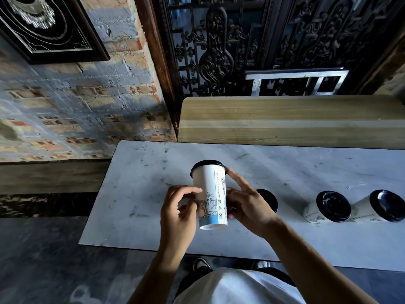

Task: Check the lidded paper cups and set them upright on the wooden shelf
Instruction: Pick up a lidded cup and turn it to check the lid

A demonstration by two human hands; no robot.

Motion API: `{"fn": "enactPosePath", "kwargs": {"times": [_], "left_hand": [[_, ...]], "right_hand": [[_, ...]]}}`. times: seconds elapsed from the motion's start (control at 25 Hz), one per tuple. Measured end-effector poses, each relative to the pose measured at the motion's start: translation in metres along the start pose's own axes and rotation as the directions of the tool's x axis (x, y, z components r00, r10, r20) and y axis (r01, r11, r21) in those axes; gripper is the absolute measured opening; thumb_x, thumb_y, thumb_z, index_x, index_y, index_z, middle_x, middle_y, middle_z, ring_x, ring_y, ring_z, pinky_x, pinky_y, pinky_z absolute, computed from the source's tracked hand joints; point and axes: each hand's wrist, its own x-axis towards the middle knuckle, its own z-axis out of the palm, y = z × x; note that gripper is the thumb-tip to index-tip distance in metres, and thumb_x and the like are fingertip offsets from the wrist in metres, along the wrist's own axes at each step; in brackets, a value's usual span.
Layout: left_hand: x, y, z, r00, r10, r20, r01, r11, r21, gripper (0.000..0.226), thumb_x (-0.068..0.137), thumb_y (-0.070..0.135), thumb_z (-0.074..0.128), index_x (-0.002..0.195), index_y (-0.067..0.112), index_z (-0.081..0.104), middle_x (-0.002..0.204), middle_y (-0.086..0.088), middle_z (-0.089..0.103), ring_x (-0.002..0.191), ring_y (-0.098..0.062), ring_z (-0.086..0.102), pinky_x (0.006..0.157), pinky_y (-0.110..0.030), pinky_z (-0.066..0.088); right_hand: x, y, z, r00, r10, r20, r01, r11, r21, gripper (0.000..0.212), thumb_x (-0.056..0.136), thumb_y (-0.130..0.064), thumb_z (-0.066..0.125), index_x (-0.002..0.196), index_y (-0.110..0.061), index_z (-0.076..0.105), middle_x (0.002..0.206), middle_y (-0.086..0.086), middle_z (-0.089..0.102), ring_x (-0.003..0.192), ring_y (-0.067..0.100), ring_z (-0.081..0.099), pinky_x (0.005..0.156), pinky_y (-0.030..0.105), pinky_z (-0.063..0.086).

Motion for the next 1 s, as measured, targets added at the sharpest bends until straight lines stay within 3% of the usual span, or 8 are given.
{"fn": "enactPosePath", "kwargs": {"times": [0.2,0.36,0.48,0.6,0.8,0.92,1.0], "left_hand": [[-0.002,0.006,0.004,0.988,-0.154,0.002,0.153,0.977,-0.149,0.008,0.088,0.018,0.069,0.093,0.024,0.07,0.102,-0.004,0.071,0.096,-0.01,0.069,0.078,-0.011,0.051],[-0.002,0.011,0.004,0.974,-0.224,0.044,0.228,0.954,-0.193,0.014,0.089,0.01,0.077,0.099,0.011,0.068,0.096,-0.002,0.074,0.085,0.0,0.071,0.07,-0.011,0.054],[-0.001,0.009,0.004,0.966,-0.254,0.051,0.259,0.945,-0.201,0.02,0.085,0.025,0.08,0.098,0.016,0.068,0.091,0.007,0.078,0.084,-0.003,0.074,0.071,-0.014,0.056],[-0.002,0.009,0.004,0.966,-0.254,0.051,0.259,0.949,-0.178,0.018,0.082,0.033,0.073,0.096,0.022,0.068,0.089,0.015,0.079,0.082,-0.001,0.074,0.073,-0.013,0.055],[-0.001,0.003,0.002,0.98,-0.192,0.059,0.198,0.973,-0.12,0.01,0.088,0.025,0.069,0.099,0.028,0.068,0.094,0.016,0.076,0.086,0.002,0.071,0.074,-0.01,0.053],[0.0,-0.004,0.0,0.996,-0.078,0.039,0.079,0.997,-0.007,0.028,0.093,-0.001,0.065,0.107,0.022,0.071,0.11,-0.001,0.071,0.1,-0.007,0.069,0.076,-0.009,0.051],[0.003,-0.008,0.0,0.999,0.014,0.038,-0.015,1.0,0.025,0.038,0.09,-0.008,0.06,0.108,0.022,0.074,0.115,-0.004,0.064,0.109,-0.016,0.066,0.078,-0.013,0.053]], "right_hand": [[0.001,0.0,0.0,1.0,0.002,-0.024,-0.002,1.0,0.004,0.061,0.101,0.007,0.043,0.153,-0.025,0.043,0.097,0.017,0.07,0.06,0.022,0.055,0.05,0.032,0.044],[0.002,0.001,0.0,1.0,0.025,-0.012,-0.024,0.999,0.036,0.052,0.099,0.002,0.044,0.145,-0.02,0.052,0.099,0.022,0.065,0.06,0.022,0.055,0.049,0.03,0.042],[0.001,-0.002,-0.001,0.995,0.059,0.081,-0.063,0.997,0.041,0.042,0.091,-0.011,0.046,0.131,-0.004,0.054,0.089,0.02,0.059,0.056,0.021,0.05,0.047,0.029,0.042],[0.003,0.0,-0.003,0.988,0.106,0.11,-0.11,0.993,0.03,0.04,0.094,-0.022,0.042,0.13,-0.004,0.045,0.088,0.019,0.061,0.055,0.022,0.05,0.045,0.028,0.044],[0.005,-0.002,-0.005,0.99,0.093,0.109,-0.097,0.995,0.031,0.048,0.089,-0.018,0.049,0.137,-0.023,0.047,0.082,0.015,0.06,0.053,0.023,0.052,0.045,0.027,0.043],[0.005,-0.004,-0.004,0.992,0.098,0.082,-0.099,0.995,0.004,0.066,0.084,-0.013,0.054,0.145,-0.036,0.044,0.076,0.012,0.063,0.053,0.024,0.053,0.047,0.028,0.042],[0.004,-0.005,-0.004,0.994,0.082,0.074,-0.081,0.997,-0.014,0.074,0.083,-0.01,0.052,0.149,-0.043,0.04,0.072,0.013,0.062,0.054,0.024,0.055,0.048,0.029,0.043]]}}
